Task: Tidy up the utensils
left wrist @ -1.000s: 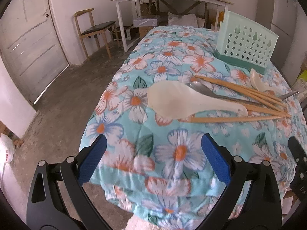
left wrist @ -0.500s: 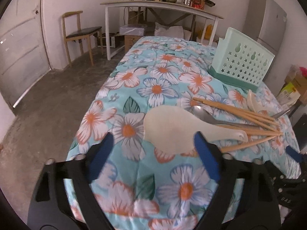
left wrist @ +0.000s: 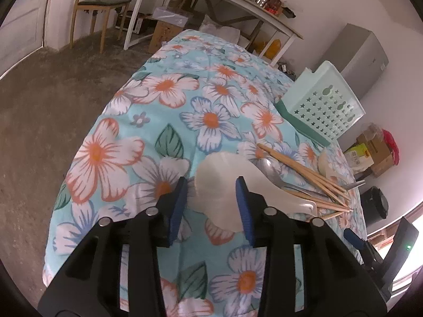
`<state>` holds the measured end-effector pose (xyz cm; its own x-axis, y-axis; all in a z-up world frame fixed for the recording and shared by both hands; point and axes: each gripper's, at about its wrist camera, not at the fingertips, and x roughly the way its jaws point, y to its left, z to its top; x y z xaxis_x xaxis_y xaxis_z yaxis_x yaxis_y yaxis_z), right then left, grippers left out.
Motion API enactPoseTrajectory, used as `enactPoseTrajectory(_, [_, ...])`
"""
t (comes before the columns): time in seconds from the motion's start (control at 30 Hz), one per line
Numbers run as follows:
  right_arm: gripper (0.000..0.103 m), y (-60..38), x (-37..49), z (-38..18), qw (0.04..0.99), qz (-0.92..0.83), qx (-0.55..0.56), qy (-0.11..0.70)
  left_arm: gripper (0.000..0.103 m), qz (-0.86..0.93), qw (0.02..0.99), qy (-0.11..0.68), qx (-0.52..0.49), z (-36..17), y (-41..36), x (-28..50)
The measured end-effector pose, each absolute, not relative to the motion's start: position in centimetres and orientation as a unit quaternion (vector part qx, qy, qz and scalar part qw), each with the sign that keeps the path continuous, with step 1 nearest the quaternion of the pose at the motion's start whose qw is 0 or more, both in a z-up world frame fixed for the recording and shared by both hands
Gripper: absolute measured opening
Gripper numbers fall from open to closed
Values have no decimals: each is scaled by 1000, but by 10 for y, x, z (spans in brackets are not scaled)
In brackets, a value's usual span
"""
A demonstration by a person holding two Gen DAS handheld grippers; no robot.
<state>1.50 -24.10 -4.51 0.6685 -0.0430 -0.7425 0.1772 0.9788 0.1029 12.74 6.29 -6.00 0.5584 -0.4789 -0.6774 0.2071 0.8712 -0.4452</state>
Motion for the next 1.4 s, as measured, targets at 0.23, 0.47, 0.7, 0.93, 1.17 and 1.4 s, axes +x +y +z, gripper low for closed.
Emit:
enactPoseTrajectory(0.23, [97, -246, 16, -45, 912, -60, 102, 392, 30, -206, 869, 413, -180, -63, 67, 126])
enactPoseTrajectory(0.47, [97, -246, 19, -47, 913, -67, 99, 390, 12, -209, 864, 408, -208, -67, 78, 126])
enactPoseTrajectory(0.7, [97, -243, 21, -48, 913, -73, 85, 392, 5, -237, 859, 382, -246, -54, 88, 117])
enactPoseTrajectory(0.93, [97, -246, 24, -48, 912, -55, 69, 401, 2, -274, 848, 342, -298, -26, 101, 107])
enactPoseTrajectory(1.17, [97, -247, 29, -43, 905, -41, 61, 420, 2, -284, 852, 289, -330, 5, 124, 99])
enactPoseTrajectory(1.4, [93, -216, 17, -1, 938, -14, -11, 347, 2, -251, 869, 252, -345, 20, 157, 102])
